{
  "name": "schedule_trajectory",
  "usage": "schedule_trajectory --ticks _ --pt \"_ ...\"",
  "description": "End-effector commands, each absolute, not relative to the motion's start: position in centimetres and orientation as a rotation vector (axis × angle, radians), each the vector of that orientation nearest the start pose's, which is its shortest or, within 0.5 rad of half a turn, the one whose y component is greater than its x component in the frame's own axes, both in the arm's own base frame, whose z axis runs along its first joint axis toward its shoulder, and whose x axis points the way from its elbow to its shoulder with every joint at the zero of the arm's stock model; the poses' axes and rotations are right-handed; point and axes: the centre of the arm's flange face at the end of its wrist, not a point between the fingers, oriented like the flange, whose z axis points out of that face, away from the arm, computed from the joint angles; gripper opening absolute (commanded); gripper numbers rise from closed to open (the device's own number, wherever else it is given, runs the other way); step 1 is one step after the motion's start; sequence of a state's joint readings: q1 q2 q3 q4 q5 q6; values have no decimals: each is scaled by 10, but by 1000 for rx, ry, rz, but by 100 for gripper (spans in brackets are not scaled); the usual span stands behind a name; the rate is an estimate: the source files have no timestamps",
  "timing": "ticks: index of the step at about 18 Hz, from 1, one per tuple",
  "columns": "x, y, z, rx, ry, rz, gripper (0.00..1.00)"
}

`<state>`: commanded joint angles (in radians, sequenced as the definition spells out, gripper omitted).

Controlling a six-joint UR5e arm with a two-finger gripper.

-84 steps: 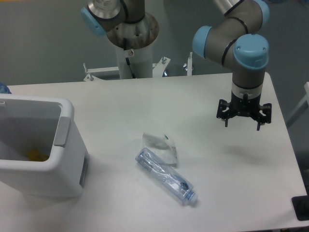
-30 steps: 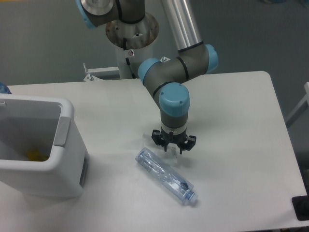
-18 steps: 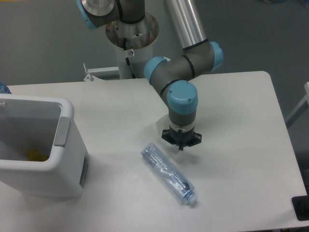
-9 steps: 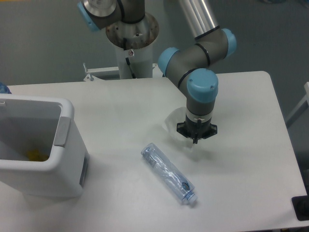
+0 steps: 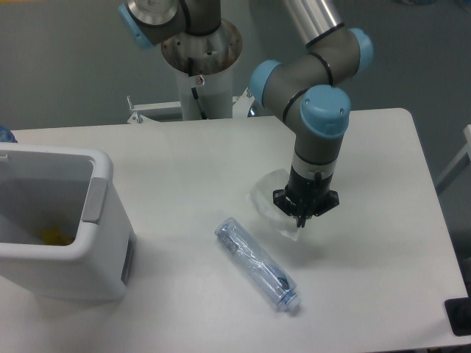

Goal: Place the trash in the trash can
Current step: 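Close the gripper on the crumpled clear plastic bag and lift, then carry the bag over the white bin and open the gripper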

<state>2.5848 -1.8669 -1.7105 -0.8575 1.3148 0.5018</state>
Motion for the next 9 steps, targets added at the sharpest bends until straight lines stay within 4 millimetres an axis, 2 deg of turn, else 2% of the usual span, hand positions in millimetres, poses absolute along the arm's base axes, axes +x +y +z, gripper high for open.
schedule_trajectory --ticks 1,6,9 --pt "-425 457 344 -2661 -665 -14 10" --pt "-411 487 400 -2527 -709 -44 10" --pt "-402 503 446 -2437 -743 -41 10"
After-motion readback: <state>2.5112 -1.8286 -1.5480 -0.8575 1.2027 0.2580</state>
